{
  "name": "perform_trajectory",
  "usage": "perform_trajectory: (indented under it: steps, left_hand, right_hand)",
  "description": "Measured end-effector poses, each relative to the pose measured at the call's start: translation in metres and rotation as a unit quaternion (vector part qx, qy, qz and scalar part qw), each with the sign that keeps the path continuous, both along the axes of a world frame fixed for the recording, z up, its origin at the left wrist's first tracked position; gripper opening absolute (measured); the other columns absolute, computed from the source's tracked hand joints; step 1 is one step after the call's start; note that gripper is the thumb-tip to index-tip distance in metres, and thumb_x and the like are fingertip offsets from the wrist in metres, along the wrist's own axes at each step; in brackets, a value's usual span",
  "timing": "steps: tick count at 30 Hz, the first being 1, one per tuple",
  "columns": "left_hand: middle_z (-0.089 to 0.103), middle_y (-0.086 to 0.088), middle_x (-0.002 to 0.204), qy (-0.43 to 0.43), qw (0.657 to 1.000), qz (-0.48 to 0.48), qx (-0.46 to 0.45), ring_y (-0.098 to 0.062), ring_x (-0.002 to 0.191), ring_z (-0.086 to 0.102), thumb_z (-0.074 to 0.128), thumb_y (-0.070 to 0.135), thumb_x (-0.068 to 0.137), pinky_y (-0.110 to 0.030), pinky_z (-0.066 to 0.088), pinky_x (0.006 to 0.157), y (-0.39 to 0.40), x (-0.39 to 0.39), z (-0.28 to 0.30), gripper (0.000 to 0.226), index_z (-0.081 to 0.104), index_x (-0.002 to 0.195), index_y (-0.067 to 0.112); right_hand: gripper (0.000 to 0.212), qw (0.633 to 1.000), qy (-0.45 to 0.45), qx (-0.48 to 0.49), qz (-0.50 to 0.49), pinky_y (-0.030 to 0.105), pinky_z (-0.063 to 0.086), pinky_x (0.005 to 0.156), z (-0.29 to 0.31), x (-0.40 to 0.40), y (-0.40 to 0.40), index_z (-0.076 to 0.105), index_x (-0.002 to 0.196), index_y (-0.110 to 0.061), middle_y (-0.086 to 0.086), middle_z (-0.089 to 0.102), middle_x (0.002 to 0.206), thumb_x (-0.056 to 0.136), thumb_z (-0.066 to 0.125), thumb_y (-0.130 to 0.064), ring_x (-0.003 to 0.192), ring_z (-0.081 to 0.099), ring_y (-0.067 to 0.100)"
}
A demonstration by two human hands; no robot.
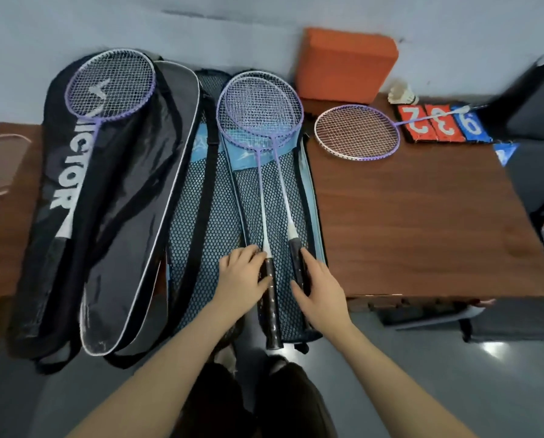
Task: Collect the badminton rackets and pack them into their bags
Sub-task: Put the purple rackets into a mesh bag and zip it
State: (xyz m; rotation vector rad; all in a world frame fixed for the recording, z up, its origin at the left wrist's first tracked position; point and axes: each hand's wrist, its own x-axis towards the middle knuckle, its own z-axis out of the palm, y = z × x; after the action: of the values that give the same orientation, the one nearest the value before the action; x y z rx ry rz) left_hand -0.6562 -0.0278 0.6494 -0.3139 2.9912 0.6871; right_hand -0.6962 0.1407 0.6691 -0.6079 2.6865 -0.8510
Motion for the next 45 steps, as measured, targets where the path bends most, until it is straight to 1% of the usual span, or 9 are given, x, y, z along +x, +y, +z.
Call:
perform_trajectory:
  steps: [5, 10, 18, 22, 28, 33, 38, 42, 45]
  left_hand:
    - [0.042, 0.001, 0.142, -0.005, 0.999, -0.046, -0.006, -0.022, 0.128, 0.038, 0.058, 0.03, 0.087, -0.039, 0.025, 0.097, -0.014, -0.001, 0.002, 0.049, 0.047, 0.134, 0.02]
    - [0.039, -0.001, 0.145, -0.009, 0.997, -0.067, -0.023, -0.022, 0.131, 0.036, 0.053, 0.027, 0.092, -0.042, 0.028, 0.101, -0.03, 0.01, 0.007, 0.047, 0.043, 0.137, 0.019]
    - [0.04, -0.003, 0.142, 0.018, 0.994, 0.105, -0.025, -0.021, 0.13, 0.035, 0.051, 0.025, 0.092, -0.039, 0.025, 0.103, -0.091, 0.046, 0.037, 0.043, 0.046, 0.134, 0.017]
    - [0.044, -0.007, 0.136, 0.02, 0.978, 0.206, -0.034, -0.028, 0.126, 0.038, 0.054, 0.024, 0.09, -0.044, 0.029, 0.1, -0.154, 0.075, 0.05, 0.04, 0.05, 0.129, 0.013]
    - [0.047, -0.008, 0.13, -0.002, 0.956, 0.291, -0.041, -0.031, 0.12, 0.041, 0.056, 0.033, 0.089, -0.043, 0.032, 0.096, -0.247, 0.108, 0.039, 0.044, 0.05, 0.127, 0.012]
    - [0.048, -0.006, 0.126, -0.027, 0.958, 0.284, 0.019, -0.026, 0.116, 0.047, 0.056, 0.039, 0.088, -0.037, 0.036, 0.093, -0.271, 0.114, 0.012, 0.055, 0.037, 0.134, 0.016]
    - [0.05, -0.004, 0.119, 0.039, 0.928, 0.312, 0.198, -0.021, 0.107, 0.051, 0.059, 0.023, 0.088, -0.035, 0.041, 0.094, -0.279, 0.116, 0.007, 0.047, 0.044, 0.132, 0.017]
    - [0.047, 0.003, 0.11, 0.118, 0.914, 0.319, 0.22, -0.007, 0.094, 0.05, 0.061, 0.015, 0.086, -0.011, 0.034, 0.08, -0.282, 0.122, 0.011, 0.044, 0.05, 0.128, 0.016]
    - [0.051, 0.0, 0.107, 0.157, 0.928, 0.28, 0.189, -0.008, 0.091, 0.052, 0.064, 0.015, 0.084, -0.012, 0.037, 0.078, -0.275, 0.127, 0.017, 0.045, 0.052, 0.127, 0.013]
  right_hand:
    - [0.059, 0.999, 0.014, 0.048, -0.012, 0.034, 0.038, 0.09, -0.013, -0.002, -0.007, 0.033, 0.142, -0.016, 0.005, 0.054, 0.124, 0.089, 0.058, -0.022, 0.11, 0.05, 0.025]
    - [0.044, 0.994, 0.066, 0.083, 0.0, 0.038, 0.035, 0.086, -0.014, -0.02, -0.01, 0.047, 0.131, -0.015, 0.008, 0.052, 0.122, 0.091, 0.055, -0.029, 0.108, 0.047, 0.03]
    - [0.04, 0.996, 0.066, -0.029, 0.057, 0.04, 0.039, 0.091, 0.017, -0.02, -0.091, 0.048, 0.132, -0.011, 0.009, 0.053, 0.117, 0.093, 0.052, -0.019, 0.105, 0.048, 0.026]
    - [0.038, 0.984, 0.066, -0.093, 0.135, 0.038, 0.042, 0.084, 0.035, -0.015, -0.164, 0.049, 0.131, -0.015, 0.002, 0.056, 0.108, 0.094, 0.05, -0.018, 0.096, 0.052, 0.019]
    - [0.034, 0.981, 0.051, -0.061, 0.175, 0.043, 0.044, 0.084, 0.017, 0.008, -0.28, 0.054, 0.126, -0.013, 0.006, 0.057, 0.105, 0.093, 0.052, -0.019, 0.099, 0.054, 0.026]
    - [0.043, 0.978, 0.075, -0.02, 0.196, 0.043, 0.037, 0.093, 0.001, 0.021, -0.358, 0.049, 0.133, -0.021, 0.006, 0.051, 0.126, 0.092, 0.055, -0.026, 0.112, 0.047, 0.028]
    - [0.049, 0.974, 0.084, 0.043, 0.206, 0.04, 0.024, 0.102, -0.005, 0.023, -0.39, 0.04, 0.139, -0.03, 0.005, 0.041, 0.137, 0.092, 0.051, -0.038, 0.122, 0.04, 0.025]
    - [0.048, 0.973, 0.097, 0.038, 0.204, 0.037, 0.021, 0.099, -0.005, 0.022, -0.386, 0.04, 0.139, -0.03, 0.002, 0.045, 0.132, 0.093, 0.049, -0.04, 0.121, 0.04, 0.023]
    - [0.048, 0.98, 0.079, -0.017, 0.181, 0.028, 0.015, 0.097, 0.005, 0.024, -0.379, 0.04, 0.139, -0.029, -0.003, 0.047, 0.129, 0.093, 0.051, -0.04, 0.121, 0.038, 0.016]
